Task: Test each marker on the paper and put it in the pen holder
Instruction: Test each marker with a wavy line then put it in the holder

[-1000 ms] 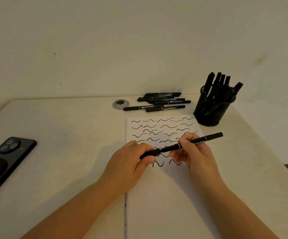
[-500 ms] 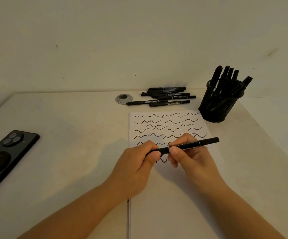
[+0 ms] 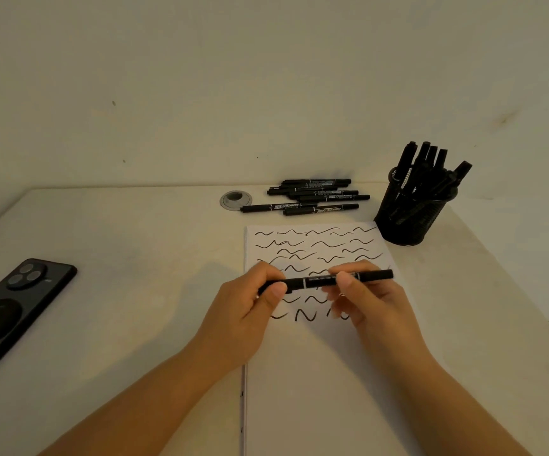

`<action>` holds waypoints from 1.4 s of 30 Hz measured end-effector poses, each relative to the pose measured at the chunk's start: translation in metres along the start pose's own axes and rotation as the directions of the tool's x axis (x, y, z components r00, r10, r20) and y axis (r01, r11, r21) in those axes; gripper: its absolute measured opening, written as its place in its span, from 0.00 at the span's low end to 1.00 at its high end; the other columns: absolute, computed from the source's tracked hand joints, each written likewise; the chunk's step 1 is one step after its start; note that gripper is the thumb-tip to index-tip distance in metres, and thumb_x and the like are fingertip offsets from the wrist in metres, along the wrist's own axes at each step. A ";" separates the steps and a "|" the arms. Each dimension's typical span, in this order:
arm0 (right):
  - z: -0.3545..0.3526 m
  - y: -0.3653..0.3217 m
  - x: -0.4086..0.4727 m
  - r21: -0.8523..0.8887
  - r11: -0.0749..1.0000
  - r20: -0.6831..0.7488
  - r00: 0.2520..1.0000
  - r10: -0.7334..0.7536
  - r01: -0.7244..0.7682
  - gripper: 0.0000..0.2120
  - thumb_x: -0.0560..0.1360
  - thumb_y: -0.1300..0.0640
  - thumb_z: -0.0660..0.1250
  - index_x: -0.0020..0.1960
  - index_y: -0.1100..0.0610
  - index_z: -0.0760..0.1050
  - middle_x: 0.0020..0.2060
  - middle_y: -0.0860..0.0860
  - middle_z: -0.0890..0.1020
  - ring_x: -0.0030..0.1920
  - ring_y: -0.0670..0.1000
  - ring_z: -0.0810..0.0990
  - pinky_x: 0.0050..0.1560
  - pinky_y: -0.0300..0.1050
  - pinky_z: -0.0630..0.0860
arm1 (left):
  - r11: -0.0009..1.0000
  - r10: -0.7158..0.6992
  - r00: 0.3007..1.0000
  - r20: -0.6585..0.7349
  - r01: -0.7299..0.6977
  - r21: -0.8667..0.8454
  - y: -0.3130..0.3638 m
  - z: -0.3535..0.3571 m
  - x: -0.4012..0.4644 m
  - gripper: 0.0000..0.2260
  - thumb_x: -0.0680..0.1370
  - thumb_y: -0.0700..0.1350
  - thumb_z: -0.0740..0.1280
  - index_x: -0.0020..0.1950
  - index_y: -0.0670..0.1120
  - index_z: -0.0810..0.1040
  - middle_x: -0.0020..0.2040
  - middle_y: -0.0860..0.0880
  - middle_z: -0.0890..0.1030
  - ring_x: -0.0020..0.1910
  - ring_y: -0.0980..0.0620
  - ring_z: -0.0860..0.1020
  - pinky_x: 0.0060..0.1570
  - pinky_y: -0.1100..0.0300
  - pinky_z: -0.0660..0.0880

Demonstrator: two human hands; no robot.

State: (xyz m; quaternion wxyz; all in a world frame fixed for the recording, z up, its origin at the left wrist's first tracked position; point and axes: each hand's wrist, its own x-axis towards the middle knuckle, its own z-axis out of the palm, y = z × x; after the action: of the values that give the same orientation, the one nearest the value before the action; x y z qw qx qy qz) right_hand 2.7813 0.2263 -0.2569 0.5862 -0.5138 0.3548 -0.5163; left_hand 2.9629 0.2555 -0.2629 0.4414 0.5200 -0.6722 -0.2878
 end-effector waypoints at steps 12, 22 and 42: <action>0.008 -0.025 0.005 -0.698 0.688 0.172 0.979 -0.111 0.201 0.08 0.68 0.53 0.72 0.40 0.41 0.77 0.33 0.38 0.81 0.39 0.37 0.77 0.43 0.27 0.70 | 0.991 0.068 0.996 -0.064 -0.059 0.122 0.022 -0.007 0.025 0.04 0.75 0.51 0.64 0.41 0.59 0.72 0.39 0.58 0.79 0.33 0.55 0.75 0.33 0.65 0.72; -0.025 -0.073 0.054 -0.765 0.602 0.028 0.947 -0.321 0.227 0.11 0.71 0.57 0.70 0.46 0.43 0.72 0.36 0.39 0.79 0.38 0.34 0.77 0.36 0.29 0.71 | 0.897 0.160 0.987 0.009 -0.150 0.415 0.031 -0.002 0.105 0.10 0.78 0.54 0.58 0.54 0.53 0.73 0.46 0.57 0.77 0.44 0.58 0.76 0.42 0.61 0.73; -0.071 -0.088 0.122 -0.848 0.496 -0.148 0.814 -0.562 0.189 0.20 0.76 0.60 0.63 0.65 0.47 0.63 0.38 0.47 0.76 0.39 0.48 0.76 0.40 0.43 0.71 | 0.637 -0.111 0.989 0.094 -0.002 0.771 -0.054 0.011 0.169 0.14 0.76 0.54 0.62 0.60 0.51 0.73 0.56 0.50 0.76 0.53 0.50 0.74 0.42 0.59 0.69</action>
State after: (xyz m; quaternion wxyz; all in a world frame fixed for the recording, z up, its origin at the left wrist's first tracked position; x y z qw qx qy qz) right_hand 2.7191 0.0966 -0.1732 0.0720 -0.6670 0.5367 -0.5117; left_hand 2.9652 0.0781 -0.2642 0.1240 0.6579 -0.7425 -0.0220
